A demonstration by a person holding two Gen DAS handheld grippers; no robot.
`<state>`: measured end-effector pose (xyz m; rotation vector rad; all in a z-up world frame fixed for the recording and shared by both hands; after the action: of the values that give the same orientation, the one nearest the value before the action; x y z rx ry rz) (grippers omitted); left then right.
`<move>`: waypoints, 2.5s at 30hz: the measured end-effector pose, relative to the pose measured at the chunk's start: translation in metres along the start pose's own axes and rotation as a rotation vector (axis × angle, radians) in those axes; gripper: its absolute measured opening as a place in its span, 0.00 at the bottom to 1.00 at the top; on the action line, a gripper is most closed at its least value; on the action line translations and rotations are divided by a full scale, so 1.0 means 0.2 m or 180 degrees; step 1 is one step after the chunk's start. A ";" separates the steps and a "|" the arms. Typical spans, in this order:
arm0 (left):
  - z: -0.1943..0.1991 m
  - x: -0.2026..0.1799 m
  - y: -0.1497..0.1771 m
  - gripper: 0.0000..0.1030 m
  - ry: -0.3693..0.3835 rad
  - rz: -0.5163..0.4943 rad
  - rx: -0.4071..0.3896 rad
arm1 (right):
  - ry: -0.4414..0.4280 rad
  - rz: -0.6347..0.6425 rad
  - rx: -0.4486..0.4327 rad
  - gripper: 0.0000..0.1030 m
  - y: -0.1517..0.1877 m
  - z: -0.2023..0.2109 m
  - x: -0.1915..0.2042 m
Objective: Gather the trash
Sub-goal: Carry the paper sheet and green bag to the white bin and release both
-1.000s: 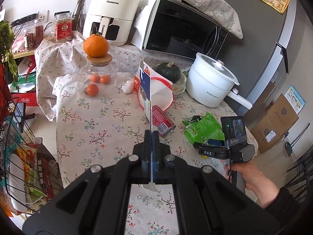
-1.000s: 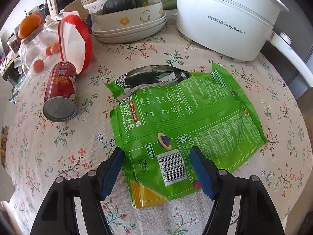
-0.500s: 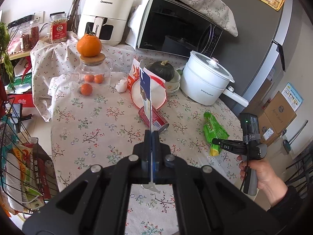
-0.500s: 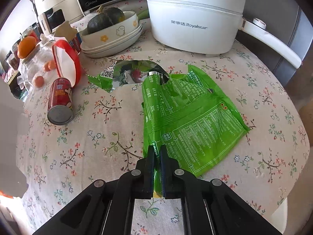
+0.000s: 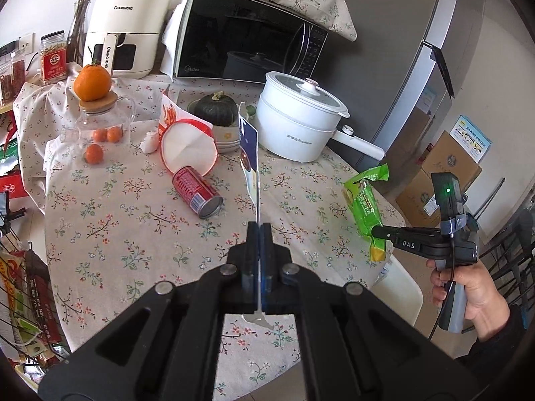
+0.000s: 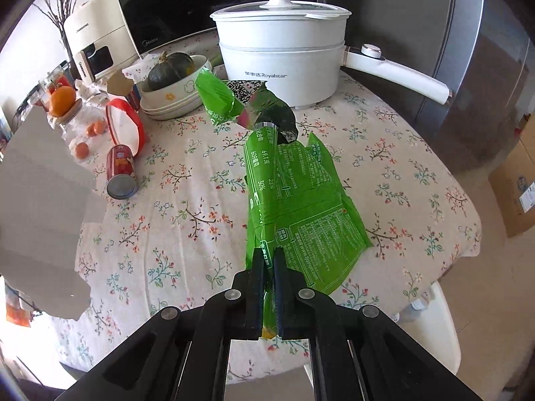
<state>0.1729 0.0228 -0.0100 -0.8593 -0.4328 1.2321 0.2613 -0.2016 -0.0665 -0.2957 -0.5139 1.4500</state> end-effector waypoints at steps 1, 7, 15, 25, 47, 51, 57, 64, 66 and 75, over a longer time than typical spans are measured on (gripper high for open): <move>-0.01 -0.04 0.01 0.01 0.0034 -0.0033 0.0007 | 0.0012 -0.0011 -0.0023 0.05 0.01 0.03 -0.03; -0.06 -0.29 0.03 0.01 0.0283 -0.0252 0.0073 | 0.0095 -0.0146 -0.0037 0.05 0.10 0.19 -0.23; -0.12 -0.62 0.07 0.01 0.0566 -0.0580 0.0142 | 0.0244 -0.0377 -0.0002 0.05 0.24 0.33 -0.56; -0.24 -0.97 0.13 0.01 0.0927 -0.0826 0.0284 | 0.0321 -0.0675 0.0130 0.05 0.40 0.41 -0.89; -0.63 -1.37 0.33 0.01 0.1230 -0.1005 0.0796 | 0.0449 -0.0898 0.0410 0.06 0.59 0.37 -1.18; -0.66 -1.38 0.34 0.01 0.1197 -0.1049 0.0768 | 0.0458 -0.0918 0.0437 0.06 0.59 0.35 -1.20; -0.68 -1.38 0.34 0.19 0.1118 -0.1162 0.0699 | 0.0466 -0.0952 0.0455 0.06 0.60 0.34 -1.20; -0.66 -1.34 0.32 0.50 0.0920 -0.1337 0.0645 | 0.0471 -0.0934 0.0489 0.06 0.60 0.33 -1.17; -0.64 -1.31 0.31 0.57 0.0891 -0.1320 0.0640 | 0.0459 -0.0927 0.0494 0.06 0.60 0.32 -1.16; -0.60 -1.19 0.29 0.79 0.0575 -0.1376 0.0650 | 0.0397 -0.0942 0.0463 0.53 0.57 0.33 -1.10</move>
<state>0.1478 -0.2365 -0.0929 -0.6521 -0.3187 0.7772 0.1201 -0.4141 -0.1003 -0.1839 -0.3331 1.1660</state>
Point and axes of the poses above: each gripper's, at about its wrist camera, not at the fingertips, and z roughly against the way its jaws point, x to its left, y to its underside, the point moved 5 cm from there along -z, roughly the way its jaws point, and after that the axes turned 11 degrees about -z, right-handed, at the moved point
